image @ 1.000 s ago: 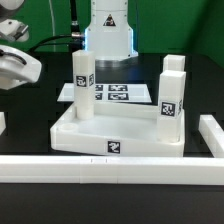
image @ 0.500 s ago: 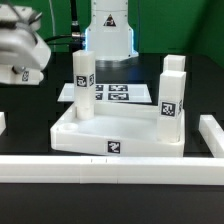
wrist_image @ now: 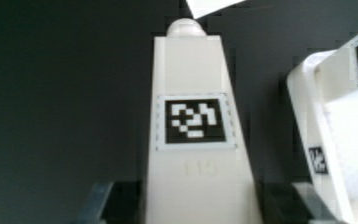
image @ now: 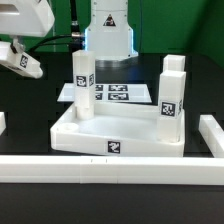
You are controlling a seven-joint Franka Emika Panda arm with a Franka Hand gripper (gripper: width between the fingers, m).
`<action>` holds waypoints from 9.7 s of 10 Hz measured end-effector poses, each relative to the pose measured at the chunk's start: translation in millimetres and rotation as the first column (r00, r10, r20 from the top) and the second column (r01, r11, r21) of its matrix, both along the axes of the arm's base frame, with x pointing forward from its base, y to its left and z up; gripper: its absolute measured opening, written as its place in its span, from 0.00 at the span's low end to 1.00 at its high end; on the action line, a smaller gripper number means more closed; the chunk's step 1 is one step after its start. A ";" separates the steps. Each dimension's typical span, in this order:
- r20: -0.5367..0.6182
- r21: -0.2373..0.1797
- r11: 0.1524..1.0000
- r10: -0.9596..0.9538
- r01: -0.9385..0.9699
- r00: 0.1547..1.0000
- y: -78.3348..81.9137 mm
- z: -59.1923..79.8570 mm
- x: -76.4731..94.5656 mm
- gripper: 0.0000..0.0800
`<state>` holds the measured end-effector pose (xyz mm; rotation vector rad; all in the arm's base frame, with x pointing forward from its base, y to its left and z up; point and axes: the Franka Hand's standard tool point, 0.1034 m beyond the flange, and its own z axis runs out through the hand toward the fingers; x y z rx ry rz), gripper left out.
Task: Assemble desk
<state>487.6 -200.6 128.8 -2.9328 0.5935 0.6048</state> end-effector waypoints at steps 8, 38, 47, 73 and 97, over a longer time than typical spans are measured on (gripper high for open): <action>0.480 -0.218 0.976 0.108 -0.001 0.870 29.4 25.1 47.8 0.36; 0.657 -0.312 0.950 0.192 0.030 0.729 106.7 5.6 65.1 0.36; 0.659 -0.323 0.946 0.209 0.020 0.723 111.3 -0.2 68.5 0.36; 0.522 -0.236 0.970 0.181 -0.063 0.833 105.9 6.2 81.3 0.81; 0.330 -0.174 0.765 -0.548 0.620 0.769 102.6 -15.9 87.3 0.36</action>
Offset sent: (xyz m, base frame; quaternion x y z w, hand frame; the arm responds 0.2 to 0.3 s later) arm 0.0233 0.0276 0.0193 0.0094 0.1944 0.0017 0.9809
